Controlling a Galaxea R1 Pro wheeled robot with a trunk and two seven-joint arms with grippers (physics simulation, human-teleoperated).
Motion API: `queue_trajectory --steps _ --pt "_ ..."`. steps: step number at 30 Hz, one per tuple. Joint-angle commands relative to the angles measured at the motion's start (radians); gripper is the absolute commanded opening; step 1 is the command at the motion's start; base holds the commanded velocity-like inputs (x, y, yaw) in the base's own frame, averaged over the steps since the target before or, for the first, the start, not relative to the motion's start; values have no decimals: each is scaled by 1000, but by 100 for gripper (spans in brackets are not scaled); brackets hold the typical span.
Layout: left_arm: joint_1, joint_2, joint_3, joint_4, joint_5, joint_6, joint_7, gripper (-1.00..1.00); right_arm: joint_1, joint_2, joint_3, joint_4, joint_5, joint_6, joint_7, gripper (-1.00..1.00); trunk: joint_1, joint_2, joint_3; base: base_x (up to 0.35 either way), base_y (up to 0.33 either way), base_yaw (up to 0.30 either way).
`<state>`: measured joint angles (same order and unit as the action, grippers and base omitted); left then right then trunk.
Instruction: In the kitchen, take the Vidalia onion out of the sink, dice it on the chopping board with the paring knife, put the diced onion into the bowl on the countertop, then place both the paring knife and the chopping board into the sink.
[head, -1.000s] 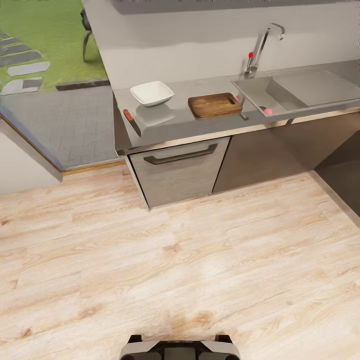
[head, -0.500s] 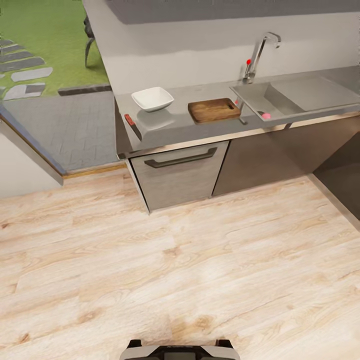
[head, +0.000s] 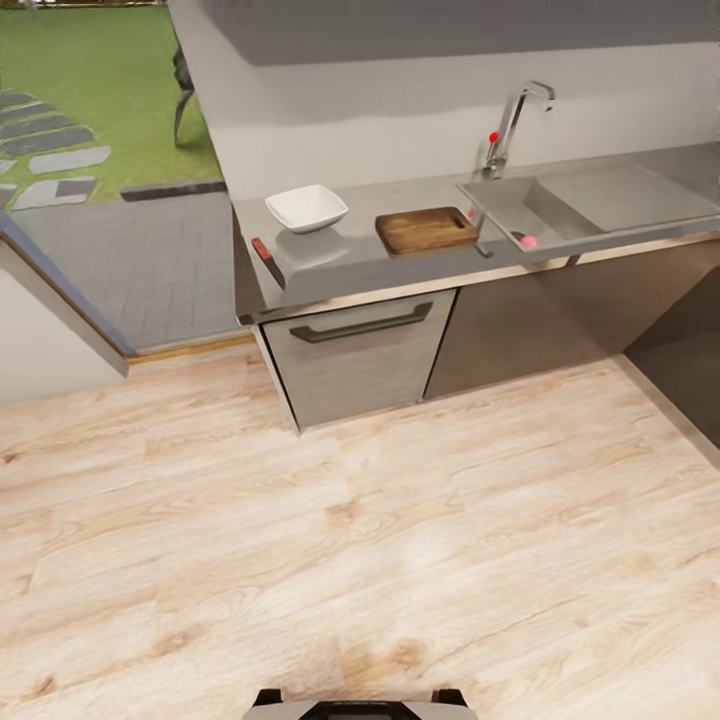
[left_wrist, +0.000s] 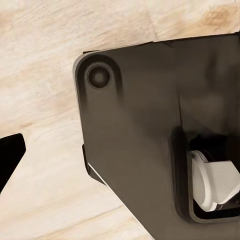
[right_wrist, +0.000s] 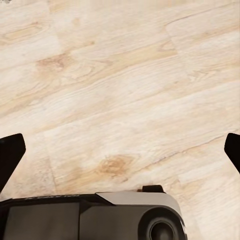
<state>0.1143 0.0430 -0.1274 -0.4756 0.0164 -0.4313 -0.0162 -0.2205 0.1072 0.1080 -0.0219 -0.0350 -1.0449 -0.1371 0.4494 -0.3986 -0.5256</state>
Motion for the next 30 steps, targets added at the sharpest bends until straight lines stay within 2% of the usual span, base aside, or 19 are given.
queue_trajectory --steps 1,9,30 --pt "1 1 -3 -2 2 -1 -1 100 0 0 9 1 -3 -2 -7 100 1 -1 1 5 -19 0" --pt "1 0 -3 -2 2 0 -1 100 0 1 9 1 -3 -2 -7 100 1 -1 13 85 -170 0" --pt "1 -3 -3 -2 2 0 -1 100 0 2 10 1 -3 -2 -7 100 1 -1 47 97 -289 0"
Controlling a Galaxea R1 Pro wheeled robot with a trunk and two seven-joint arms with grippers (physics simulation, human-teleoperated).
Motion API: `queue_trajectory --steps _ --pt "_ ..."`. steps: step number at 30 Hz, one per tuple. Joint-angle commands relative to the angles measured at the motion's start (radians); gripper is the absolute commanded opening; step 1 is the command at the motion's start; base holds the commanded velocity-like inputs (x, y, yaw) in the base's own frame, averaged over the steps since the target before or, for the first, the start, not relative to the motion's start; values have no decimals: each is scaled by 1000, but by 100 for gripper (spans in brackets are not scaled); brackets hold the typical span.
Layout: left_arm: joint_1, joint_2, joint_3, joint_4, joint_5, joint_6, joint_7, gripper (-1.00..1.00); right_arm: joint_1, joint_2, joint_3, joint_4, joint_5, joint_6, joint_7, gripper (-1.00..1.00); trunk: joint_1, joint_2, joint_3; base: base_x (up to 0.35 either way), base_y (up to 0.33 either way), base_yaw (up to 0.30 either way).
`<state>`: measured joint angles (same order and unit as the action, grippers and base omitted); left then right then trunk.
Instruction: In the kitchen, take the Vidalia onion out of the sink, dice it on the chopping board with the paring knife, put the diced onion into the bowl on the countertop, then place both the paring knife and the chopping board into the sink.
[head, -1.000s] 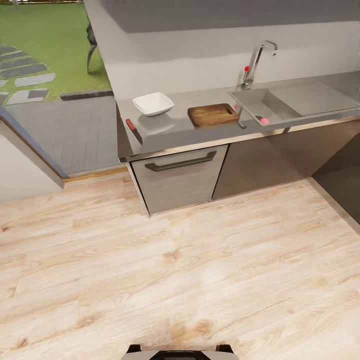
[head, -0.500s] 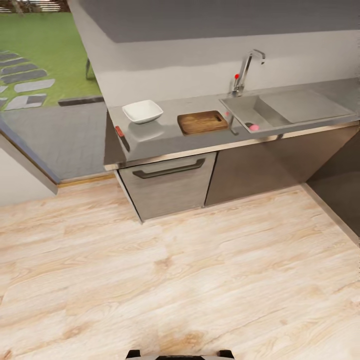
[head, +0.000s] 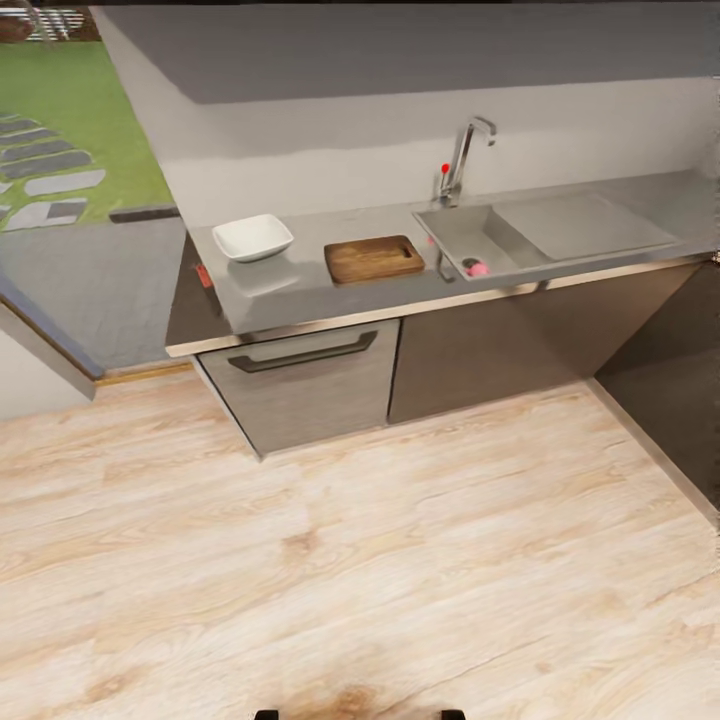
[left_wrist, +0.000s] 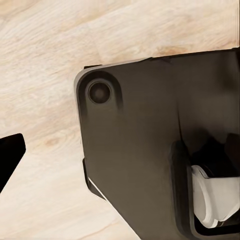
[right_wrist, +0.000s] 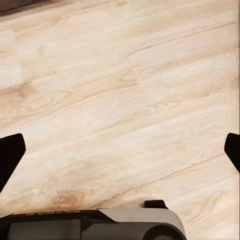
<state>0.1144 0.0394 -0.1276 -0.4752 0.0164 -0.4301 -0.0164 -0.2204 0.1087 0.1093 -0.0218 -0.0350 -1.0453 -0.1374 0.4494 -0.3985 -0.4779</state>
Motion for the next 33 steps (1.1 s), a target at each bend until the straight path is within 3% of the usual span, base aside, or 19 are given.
queue_trajectory --steps 1,33 --pt "1 1 -3 -2 2 -1 0 100 0 0 9 1 -3 -2 -7 100 1 -2 0 11 -314 0" --pt "1 1 -1 -2 2 -1 1 100 0 0 9 1 -3 -2 -8 100 1 -2 51 1 -317 0"
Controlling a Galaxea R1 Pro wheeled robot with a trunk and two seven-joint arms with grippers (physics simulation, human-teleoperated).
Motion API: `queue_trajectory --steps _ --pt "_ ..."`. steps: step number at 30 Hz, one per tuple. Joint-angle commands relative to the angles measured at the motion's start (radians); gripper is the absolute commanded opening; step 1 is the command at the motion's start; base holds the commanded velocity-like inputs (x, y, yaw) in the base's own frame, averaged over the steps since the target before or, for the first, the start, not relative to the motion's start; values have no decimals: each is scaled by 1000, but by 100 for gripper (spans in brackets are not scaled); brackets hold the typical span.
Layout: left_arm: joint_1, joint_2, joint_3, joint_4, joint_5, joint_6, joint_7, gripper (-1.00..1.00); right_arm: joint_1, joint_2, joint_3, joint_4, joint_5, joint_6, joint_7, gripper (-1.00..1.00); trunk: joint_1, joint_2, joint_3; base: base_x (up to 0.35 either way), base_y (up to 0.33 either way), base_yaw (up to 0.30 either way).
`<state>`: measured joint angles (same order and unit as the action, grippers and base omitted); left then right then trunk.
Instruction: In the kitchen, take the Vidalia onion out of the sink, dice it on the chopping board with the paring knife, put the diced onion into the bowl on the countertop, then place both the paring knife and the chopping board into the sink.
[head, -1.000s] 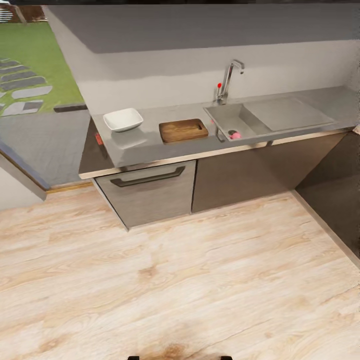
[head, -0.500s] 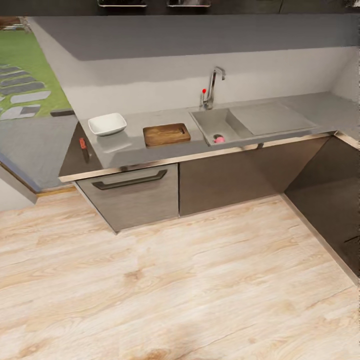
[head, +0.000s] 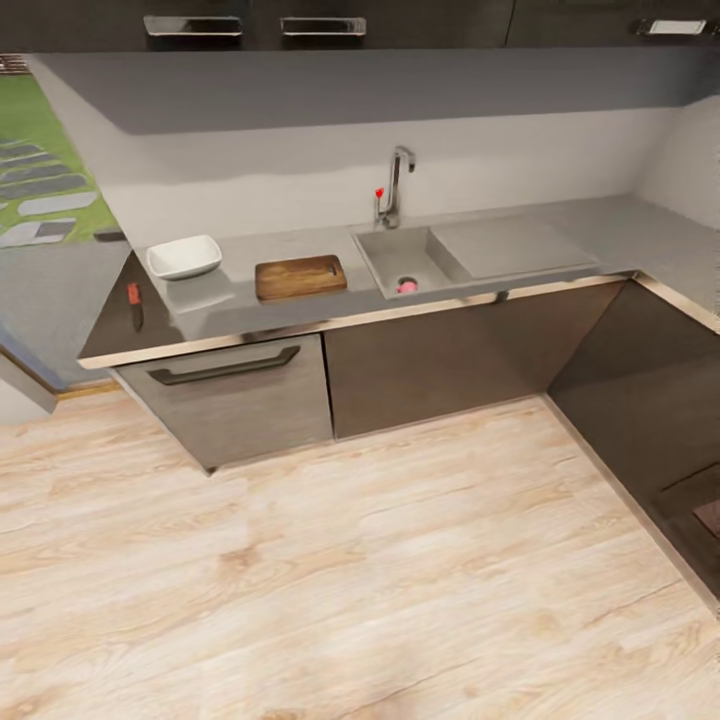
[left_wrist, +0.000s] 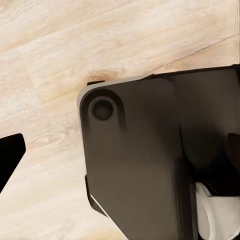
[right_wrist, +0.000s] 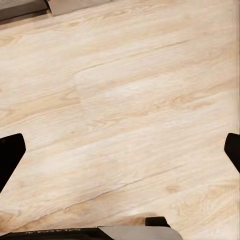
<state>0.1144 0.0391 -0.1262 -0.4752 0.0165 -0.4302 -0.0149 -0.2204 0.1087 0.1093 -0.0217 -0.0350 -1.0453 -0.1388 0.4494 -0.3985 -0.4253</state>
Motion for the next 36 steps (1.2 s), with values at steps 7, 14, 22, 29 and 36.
queue_trajectory --steps 7,14,22,29,36 --pt "0 2 -3 -4 2 -2 0 100 0 0 8 0 -3 -2 -7 100 1 -1 10 0 -267 0" --pt "1 2 -3 -3 2 -2 0 100 0 0 9 0 -3 -2 -7 100 1 -1 21 0 -124 0" --pt "1 2 -3 -3 2 -2 0 100 0 0 9 1 -2 -2 -6 100 1 -1 34 0 -42 0" --pt "1 2 -3 -3 2 -2 0 100 0 0 9 1 -2 -2 -6 100 1 -1 45 0 -2 0" --pt "1 1 -3 -3 2 -1 0 100 0 1 9 1 -3 -2 -12 100 1 -1 56 0 -104 0"
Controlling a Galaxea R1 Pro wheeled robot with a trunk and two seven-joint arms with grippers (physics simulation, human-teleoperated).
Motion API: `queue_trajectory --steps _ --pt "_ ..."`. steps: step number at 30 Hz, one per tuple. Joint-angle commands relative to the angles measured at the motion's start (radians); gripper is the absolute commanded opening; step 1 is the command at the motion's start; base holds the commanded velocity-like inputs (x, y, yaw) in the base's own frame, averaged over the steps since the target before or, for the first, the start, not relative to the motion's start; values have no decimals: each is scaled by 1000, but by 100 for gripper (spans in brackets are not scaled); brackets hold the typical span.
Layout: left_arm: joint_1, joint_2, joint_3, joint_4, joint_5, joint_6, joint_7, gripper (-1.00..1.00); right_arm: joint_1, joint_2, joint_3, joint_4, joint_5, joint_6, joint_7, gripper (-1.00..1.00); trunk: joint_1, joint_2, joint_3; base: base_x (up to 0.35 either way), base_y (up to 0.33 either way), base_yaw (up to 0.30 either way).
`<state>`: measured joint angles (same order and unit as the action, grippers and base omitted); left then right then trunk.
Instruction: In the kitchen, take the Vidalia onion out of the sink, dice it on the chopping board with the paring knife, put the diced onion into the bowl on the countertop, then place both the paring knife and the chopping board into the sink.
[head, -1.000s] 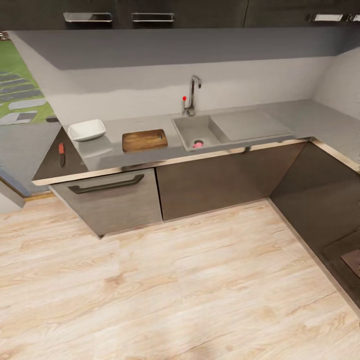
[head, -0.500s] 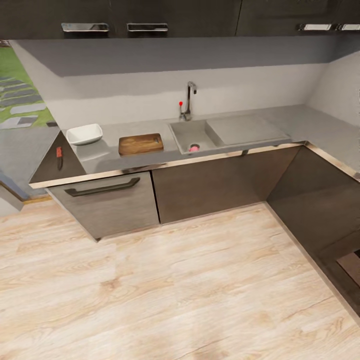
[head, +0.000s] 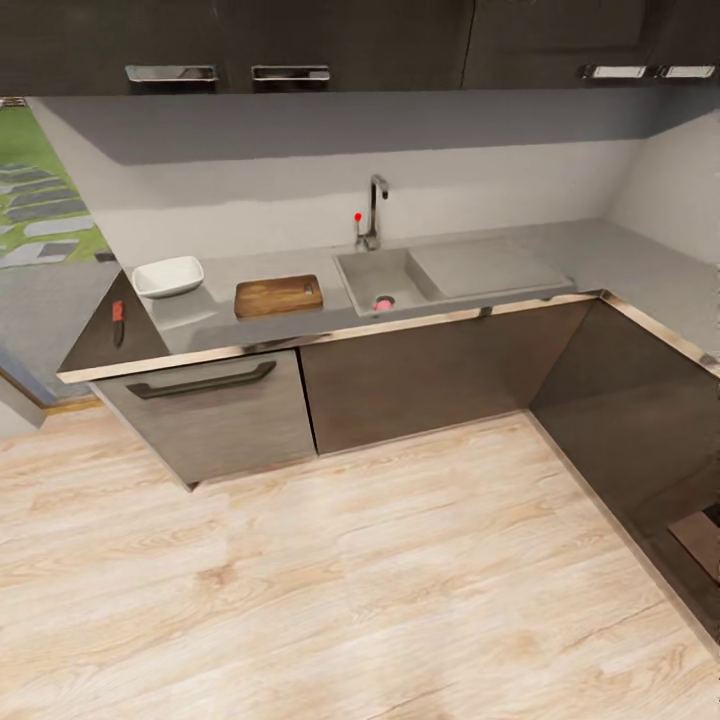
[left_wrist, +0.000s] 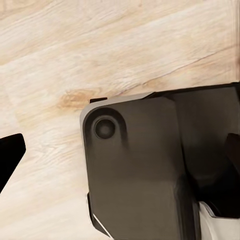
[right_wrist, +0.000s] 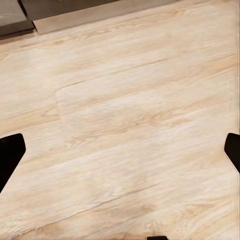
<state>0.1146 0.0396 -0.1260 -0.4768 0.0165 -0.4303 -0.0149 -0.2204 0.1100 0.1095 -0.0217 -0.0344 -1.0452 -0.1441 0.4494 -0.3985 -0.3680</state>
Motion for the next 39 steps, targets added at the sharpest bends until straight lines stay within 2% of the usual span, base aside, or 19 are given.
queue_trajectory --steps 1,18,39 --pt "0 1 -3 -2 2 -1 0 100 -1 0 9 0 -3 -2 -10 100 1 -2 0 0 -264 0" --pt "0 0 -3 -2 2 -1 0 100 -1 0 9 1 -3 -2 -22 100 1 -2 27 0 -314 6" --pt "0 0 -3 -2 2 -1 0 100 -1 2 9 0 -3 -2 -22 100 1 -2 61 1 -317 103"
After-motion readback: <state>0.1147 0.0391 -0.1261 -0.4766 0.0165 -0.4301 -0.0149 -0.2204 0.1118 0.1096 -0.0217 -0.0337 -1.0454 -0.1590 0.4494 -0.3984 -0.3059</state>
